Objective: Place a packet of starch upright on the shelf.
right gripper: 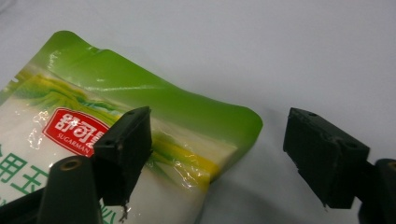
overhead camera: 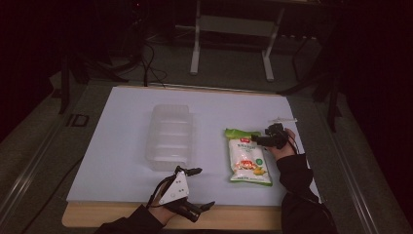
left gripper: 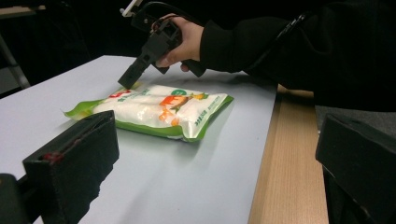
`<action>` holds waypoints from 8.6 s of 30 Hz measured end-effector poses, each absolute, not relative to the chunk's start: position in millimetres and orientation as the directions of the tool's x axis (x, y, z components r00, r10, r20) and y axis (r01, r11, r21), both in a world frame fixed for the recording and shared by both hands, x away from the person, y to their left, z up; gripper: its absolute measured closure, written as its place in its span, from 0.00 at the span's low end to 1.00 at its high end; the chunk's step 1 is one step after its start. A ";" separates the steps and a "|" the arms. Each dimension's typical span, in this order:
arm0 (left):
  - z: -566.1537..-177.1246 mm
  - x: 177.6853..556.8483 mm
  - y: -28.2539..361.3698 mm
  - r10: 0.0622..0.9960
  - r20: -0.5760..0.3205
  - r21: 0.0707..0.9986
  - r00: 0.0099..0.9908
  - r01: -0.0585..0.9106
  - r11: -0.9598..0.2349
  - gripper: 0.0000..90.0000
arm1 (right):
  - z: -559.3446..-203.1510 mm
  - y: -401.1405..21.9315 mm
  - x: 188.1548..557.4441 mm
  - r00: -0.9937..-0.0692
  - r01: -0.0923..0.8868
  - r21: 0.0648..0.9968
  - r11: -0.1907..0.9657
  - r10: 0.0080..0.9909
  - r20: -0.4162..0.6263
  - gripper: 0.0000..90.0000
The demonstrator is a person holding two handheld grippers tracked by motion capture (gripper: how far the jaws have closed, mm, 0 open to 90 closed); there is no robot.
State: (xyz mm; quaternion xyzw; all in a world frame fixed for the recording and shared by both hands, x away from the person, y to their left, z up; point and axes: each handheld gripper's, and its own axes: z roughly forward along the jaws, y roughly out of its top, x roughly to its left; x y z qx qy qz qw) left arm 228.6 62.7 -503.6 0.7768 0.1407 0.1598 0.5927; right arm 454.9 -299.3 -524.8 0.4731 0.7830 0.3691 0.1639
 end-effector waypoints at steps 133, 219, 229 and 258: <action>-451.6 331.0 -9.0 0.468 -0.171 0.887 0.867 0.343 -0.310 0.27 | -395.2 -280.4 288.8 -0.827 0.195 0.908 0.371 0.559 -0.051 0.92; -286.5 345.6 123.8 0.505 -0.001 0.939 0.863 0.175 -0.297 0.93 | -357.7 -299.2 294.2 -0.792 0.203 0.973 0.113 0.604 0.095 0.15; -312.1 358.8 164.0 0.527 -0.003 0.931 0.850 0.195 -0.309 0.93 | -369.7 -299.8 300.2 -0.781 0.242 0.961 0.136 0.615 0.109 0.15; -397.6 379.8 209.3 0.587 -0.100 0.921 0.803 0.298 -0.252 0.93 | -387.4 -304.6 302.8 -0.768 0.300 0.944 0.136 0.621 0.155 0.16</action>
